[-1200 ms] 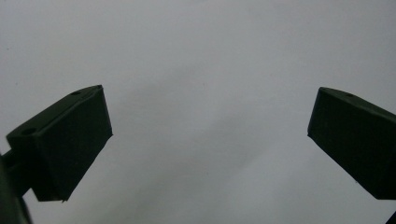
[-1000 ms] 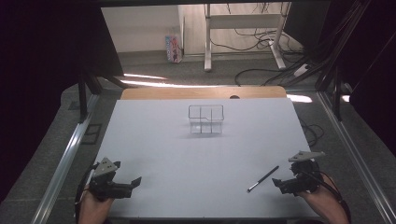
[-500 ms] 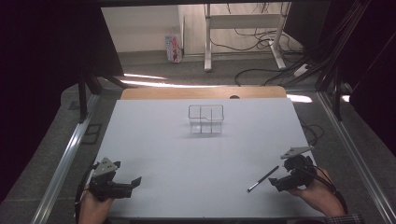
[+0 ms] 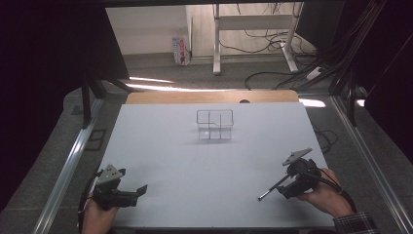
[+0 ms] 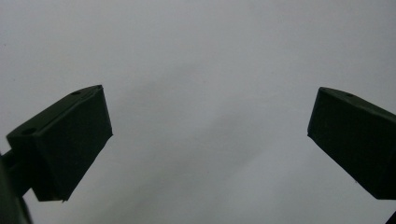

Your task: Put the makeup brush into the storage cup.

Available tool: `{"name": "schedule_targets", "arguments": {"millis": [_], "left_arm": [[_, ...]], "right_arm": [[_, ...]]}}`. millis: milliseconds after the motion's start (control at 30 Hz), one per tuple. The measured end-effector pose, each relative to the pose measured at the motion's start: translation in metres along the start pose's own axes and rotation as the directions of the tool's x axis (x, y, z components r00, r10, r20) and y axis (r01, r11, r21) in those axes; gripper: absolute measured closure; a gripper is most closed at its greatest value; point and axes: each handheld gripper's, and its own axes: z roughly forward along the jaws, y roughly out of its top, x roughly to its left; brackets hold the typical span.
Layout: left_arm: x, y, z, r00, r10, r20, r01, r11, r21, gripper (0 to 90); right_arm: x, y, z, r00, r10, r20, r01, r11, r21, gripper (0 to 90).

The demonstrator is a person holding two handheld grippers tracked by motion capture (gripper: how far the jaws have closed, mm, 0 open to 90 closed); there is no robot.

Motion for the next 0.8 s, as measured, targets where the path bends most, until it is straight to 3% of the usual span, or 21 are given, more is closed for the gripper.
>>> {"name": "schedule_targets", "arguments": {"millis": [467,800], "left_arm": [[0.0,0.0,0.0,1.0,-0.001,-0.001,0.001,1.0,0.001,0.1],[0.0,-0.001,0.0,1.0,-0.001,-0.001,0.001,1.0,0.003,0.1]], "right_arm": [[0.006,0.02,0.012,0.9955,-0.091,-0.03,0.092,0.994,0.054,9.6],[0.007,0.019,0.02,0.9917,-0.122,-0.041,0.125,0.989,0.076,12.7]]}}
